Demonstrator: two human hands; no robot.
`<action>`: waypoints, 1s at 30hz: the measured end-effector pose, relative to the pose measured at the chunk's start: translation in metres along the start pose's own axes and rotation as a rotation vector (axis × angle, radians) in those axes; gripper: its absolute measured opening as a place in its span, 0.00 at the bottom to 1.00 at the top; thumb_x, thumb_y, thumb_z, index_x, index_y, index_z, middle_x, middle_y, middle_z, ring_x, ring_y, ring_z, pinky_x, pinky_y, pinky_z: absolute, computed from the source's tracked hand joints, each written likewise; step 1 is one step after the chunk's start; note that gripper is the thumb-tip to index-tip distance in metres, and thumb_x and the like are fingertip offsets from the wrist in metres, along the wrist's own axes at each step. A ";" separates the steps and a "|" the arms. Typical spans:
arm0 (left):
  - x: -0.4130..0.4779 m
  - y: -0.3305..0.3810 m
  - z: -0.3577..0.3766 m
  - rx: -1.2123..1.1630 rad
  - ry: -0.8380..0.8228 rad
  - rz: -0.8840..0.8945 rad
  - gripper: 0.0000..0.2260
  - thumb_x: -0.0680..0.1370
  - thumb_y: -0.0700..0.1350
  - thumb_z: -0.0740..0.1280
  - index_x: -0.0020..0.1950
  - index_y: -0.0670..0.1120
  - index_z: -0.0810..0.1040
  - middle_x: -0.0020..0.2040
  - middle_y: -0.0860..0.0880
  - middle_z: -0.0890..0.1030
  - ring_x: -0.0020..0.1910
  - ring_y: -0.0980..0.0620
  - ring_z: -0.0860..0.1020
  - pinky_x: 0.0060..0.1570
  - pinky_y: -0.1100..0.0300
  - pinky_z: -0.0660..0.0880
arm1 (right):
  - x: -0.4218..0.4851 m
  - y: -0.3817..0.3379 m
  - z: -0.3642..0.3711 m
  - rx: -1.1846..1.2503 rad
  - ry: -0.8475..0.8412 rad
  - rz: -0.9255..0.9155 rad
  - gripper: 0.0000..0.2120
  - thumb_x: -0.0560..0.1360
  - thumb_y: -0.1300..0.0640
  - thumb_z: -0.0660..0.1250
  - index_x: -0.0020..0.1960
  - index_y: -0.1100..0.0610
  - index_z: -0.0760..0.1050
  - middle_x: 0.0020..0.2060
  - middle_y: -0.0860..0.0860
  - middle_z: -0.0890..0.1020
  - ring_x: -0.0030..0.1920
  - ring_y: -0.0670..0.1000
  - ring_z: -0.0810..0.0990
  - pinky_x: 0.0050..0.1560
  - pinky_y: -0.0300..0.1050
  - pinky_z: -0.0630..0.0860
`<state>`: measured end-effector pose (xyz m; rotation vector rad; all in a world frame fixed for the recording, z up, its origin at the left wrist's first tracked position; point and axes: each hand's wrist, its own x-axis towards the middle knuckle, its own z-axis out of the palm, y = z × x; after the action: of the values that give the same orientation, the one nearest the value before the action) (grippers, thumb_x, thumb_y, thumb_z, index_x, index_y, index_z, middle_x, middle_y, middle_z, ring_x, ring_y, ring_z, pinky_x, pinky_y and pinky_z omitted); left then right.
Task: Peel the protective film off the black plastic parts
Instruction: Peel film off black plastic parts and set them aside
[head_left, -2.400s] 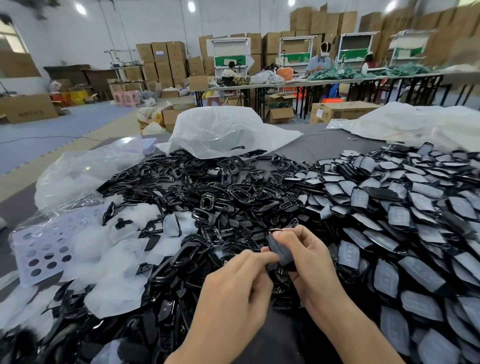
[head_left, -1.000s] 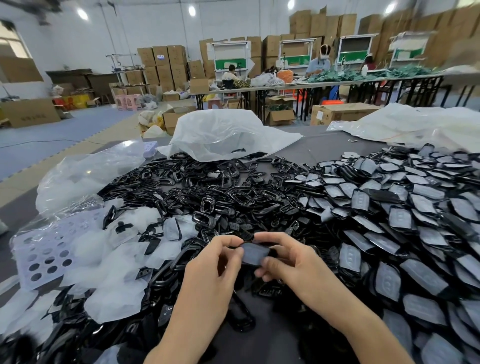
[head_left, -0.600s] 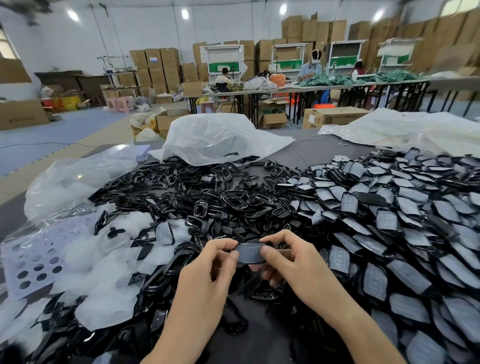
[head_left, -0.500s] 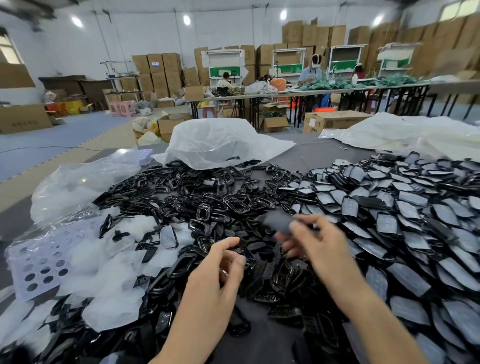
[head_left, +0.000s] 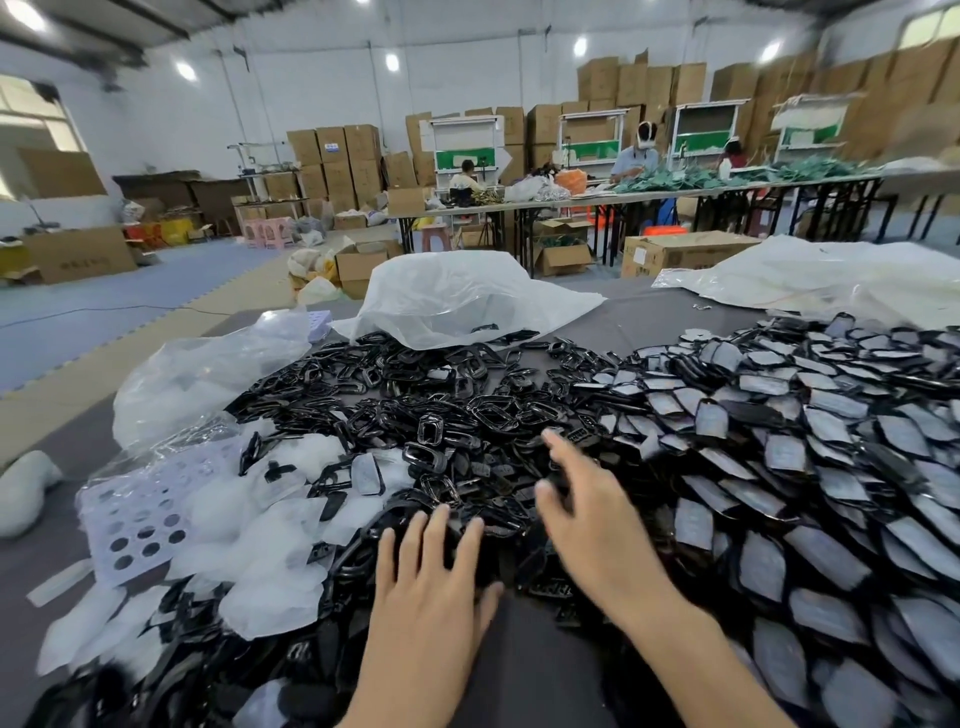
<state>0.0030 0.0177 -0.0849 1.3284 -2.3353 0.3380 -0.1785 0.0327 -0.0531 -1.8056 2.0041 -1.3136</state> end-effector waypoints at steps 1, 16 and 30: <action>0.008 -0.002 0.000 -0.001 -0.012 -0.041 0.28 0.63 0.54 0.81 0.61 0.47 0.83 0.60 0.41 0.82 0.59 0.38 0.81 0.59 0.39 0.76 | -0.003 0.000 0.011 -0.115 -0.092 -0.033 0.27 0.83 0.48 0.61 0.80 0.47 0.60 0.74 0.49 0.71 0.70 0.40 0.68 0.72 0.35 0.61; 0.028 -0.010 0.002 -0.404 0.096 -0.149 0.15 0.81 0.58 0.56 0.57 0.55 0.79 0.51 0.61 0.78 0.51 0.58 0.77 0.53 0.56 0.73 | -0.009 0.006 0.022 0.178 0.049 0.130 0.06 0.82 0.47 0.64 0.51 0.43 0.81 0.43 0.40 0.83 0.48 0.41 0.80 0.49 0.33 0.73; 0.030 -0.006 -0.018 -1.252 0.020 -0.361 0.10 0.80 0.54 0.62 0.58 0.63 0.80 0.59 0.65 0.77 0.55 0.66 0.78 0.53 0.72 0.72 | 0.002 0.003 -0.007 1.406 0.158 0.594 0.06 0.80 0.61 0.66 0.51 0.64 0.80 0.47 0.58 0.83 0.49 0.58 0.87 0.42 0.45 0.83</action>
<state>-0.0013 -0.0005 -0.0544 0.9664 -1.6065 -1.0388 -0.1857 0.0336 -0.0500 -0.4278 0.8889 -1.8411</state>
